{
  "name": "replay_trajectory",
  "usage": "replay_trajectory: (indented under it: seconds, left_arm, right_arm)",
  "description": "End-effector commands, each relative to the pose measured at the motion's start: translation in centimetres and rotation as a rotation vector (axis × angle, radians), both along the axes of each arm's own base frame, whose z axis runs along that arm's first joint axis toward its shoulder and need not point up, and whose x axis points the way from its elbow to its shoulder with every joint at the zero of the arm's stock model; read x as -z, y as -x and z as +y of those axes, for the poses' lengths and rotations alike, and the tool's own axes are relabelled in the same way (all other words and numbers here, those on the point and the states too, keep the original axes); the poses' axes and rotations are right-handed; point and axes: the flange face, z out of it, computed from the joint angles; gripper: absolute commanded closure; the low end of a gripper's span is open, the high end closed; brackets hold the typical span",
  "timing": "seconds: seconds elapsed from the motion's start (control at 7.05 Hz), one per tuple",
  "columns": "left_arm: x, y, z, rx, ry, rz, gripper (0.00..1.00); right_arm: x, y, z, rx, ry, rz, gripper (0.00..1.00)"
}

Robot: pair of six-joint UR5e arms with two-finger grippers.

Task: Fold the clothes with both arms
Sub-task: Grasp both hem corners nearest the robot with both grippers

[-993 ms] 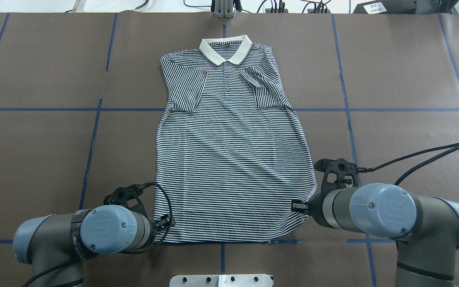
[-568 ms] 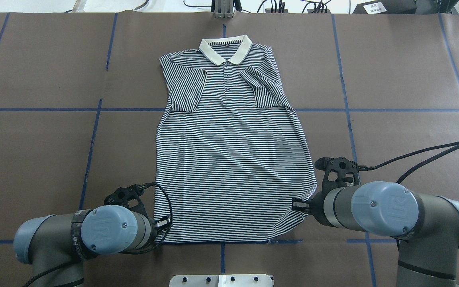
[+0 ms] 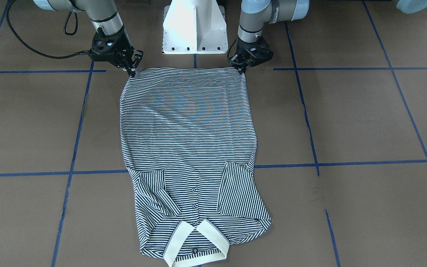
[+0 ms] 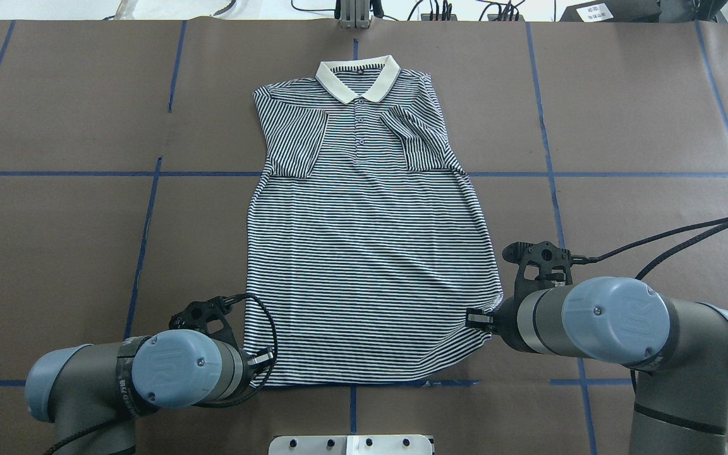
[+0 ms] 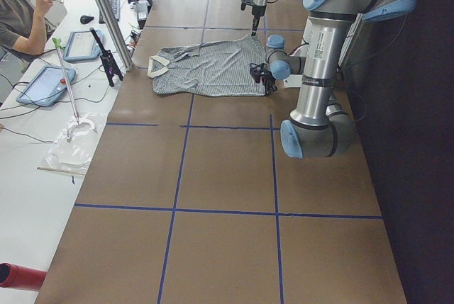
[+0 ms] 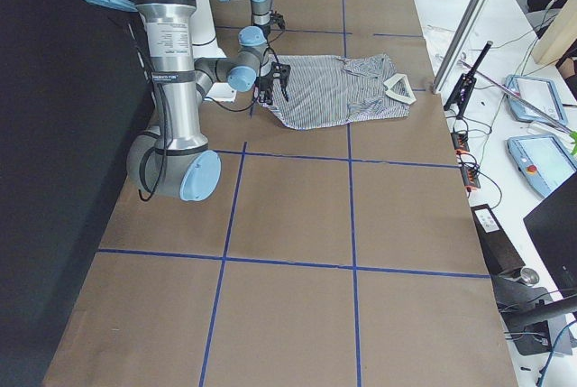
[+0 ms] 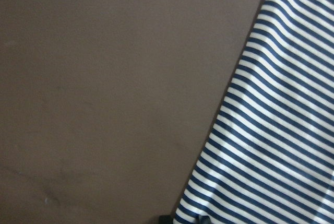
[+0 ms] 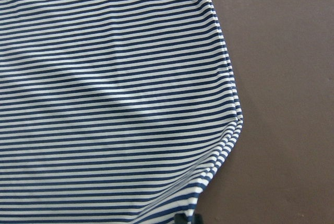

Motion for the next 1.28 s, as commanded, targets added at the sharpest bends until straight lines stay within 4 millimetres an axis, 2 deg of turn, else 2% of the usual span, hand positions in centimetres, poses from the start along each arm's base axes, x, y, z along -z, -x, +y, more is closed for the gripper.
replay_trajectory:
  seconds: [0.0,0.14,0.43,0.71,0.99,1.14]
  left_arm:
    - [0.8,0.6,-0.1,0.0,-0.005,0.012,1.0]
    - [2.3,2.1,-0.1,-0.002,-0.011,0.017,1.0]
    - [5.5,5.9,0.8,-0.008,-0.013,0.026,1.0]
    - [8.1,9.2,2.0,-0.021,-0.012,0.033,1.0]
    - [10.3,12.9,4.2,-0.089,-0.037,0.026,1.0]
    - [10.7,13.3,5.6,-0.122,-0.038,0.025,1.0]
  right_arm:
    - [0.1,-0.2,-0.2,0.004,0.005,-0.004,1.0]
    - [0.2,-0.3,0.0,0.023,0.02,-0.012,1.0]
    - [1.9,-1.6,0.9,0.08,0.058,-0.065,1.0]
    - [3.6,-4.4,2.1,0.152,0.108,-0.122,1.0]
    - [4.2,-9.3,5.5,0.216,0.128,-0.144,1.0]
    - [4.5,-9.8,6.3,0.243,0.135,-0.154,1.0]
